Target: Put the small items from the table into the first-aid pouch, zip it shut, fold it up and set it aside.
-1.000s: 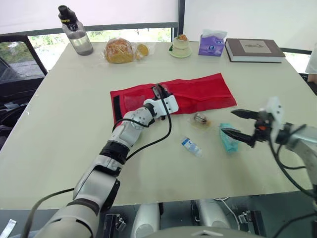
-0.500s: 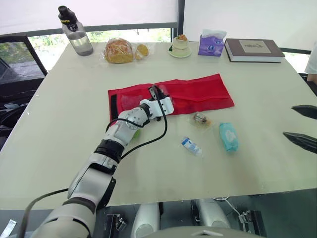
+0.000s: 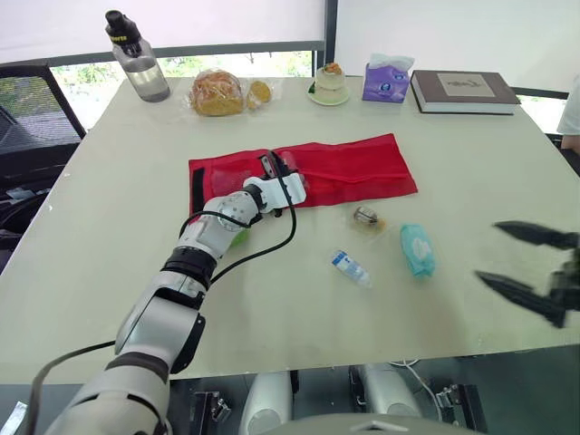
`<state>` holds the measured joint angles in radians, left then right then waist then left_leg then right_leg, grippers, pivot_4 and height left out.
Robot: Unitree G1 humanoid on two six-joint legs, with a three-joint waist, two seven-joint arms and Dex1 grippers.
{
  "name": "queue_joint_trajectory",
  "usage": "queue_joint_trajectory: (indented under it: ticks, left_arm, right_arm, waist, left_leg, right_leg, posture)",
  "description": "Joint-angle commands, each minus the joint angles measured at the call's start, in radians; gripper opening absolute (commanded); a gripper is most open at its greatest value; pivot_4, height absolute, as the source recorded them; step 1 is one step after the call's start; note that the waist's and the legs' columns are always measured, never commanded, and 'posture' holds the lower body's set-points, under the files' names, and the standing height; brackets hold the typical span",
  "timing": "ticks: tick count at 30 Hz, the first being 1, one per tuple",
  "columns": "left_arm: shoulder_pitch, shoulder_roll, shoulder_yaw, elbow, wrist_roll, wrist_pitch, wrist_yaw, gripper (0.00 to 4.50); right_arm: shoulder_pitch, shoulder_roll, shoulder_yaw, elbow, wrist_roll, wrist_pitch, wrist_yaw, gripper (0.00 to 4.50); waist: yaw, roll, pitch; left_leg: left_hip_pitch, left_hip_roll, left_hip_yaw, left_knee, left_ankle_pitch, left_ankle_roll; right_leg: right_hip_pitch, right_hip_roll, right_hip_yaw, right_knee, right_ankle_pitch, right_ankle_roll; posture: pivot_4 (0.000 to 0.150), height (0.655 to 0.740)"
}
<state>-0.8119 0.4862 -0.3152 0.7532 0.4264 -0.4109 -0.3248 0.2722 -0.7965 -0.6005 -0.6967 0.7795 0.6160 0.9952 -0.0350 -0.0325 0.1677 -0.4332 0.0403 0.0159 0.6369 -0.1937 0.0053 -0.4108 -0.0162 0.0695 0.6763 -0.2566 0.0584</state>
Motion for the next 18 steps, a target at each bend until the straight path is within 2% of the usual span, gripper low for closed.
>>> queue_joint_trajectory:
  ticks: [1, 5, 9, 15, 18]
  left_arm:
    - [0.021, 0.020, 0.045, -0.074, -0.041, -0.002, -0.014, 0.00]
    - [0.067, 0.038, 0.054, -0.124, -0.049, 0.011, -0.042, 0.00]
    - [0.086, 0.049, 0.067, -0.180, -0.057, 0.038, -0.069, 0.00]
    - [0.092, 0.061, 0.080, -0.233, -0.062, 0.061, -0.093, 0.00]
    - [0.101, 0.054, 0.075, -0.252, -0.055, 0.067, -0.099, 0.00]
  right_arm:
    - [-0.051, 0.049, 0.202, -0.077, -0.100, -0.030, -0.134, 4.47]
    - [-0.105, 0.131, 0.451, -0.094, -0.214, -0.045, -0.237, 4.47]
    - [-0.207, 0.138, 0.727, 0.010, -0.490, -0.116, -0.319, 4.47]
    - [-0.324, 0.216, 0.883, 0.130, -0.599, -0.084, -0.381, 4.47]
    - [-0.358, 0.248, 0.912, 0.174, -0.645, -0.057, -0.418, 3.72]
  waist:
    - [-0.001, 0.000, 0.000]
    - [-0.001, 0.000, 0.000]
    - [0.000, -0.001, 0.000]
    - [0.004, -0.001, 0.000]
    - [0.004, -0.001, 0.000]
  left_leg:
    - [0.000, 0.000, 0.000, 0.000, 0.000, 0.000]
    - [0.000, 0.000, 0.000, 0.000, 0.000, 0.000]
    - [0.000, 0.000, 0.001, 0.001, 0.000, 0.000]
    - [0.000, 0.000, 0.001, 0.001, 0.000, 0.000]
    - [0.000, 0.000, 0.000, 0.001, 0.000, 0.000]
  right_leg:
    - [0.000, 0.000, 0.000, 0.000, 0.000, 0.000]
    - [0.000, 0.000, 0.000, 0.000, 0.001, -0.002]
    - [0.000, 0.000, 0.000, 0.000, 0.002, -0.003]
    - [0.000, 0.000, 0.000, 0.000, 0.002, -0.003]
    - [0.000, 0.000, 0.000, 0.001, 0.002, -0.003]
  posture:
    - [0.150, 0.7400]
    - [0.150, 0.7400]
    - [0.150, 0.7400]
    - [0.150, 0.7400]
    - [0.150, 0.7400]
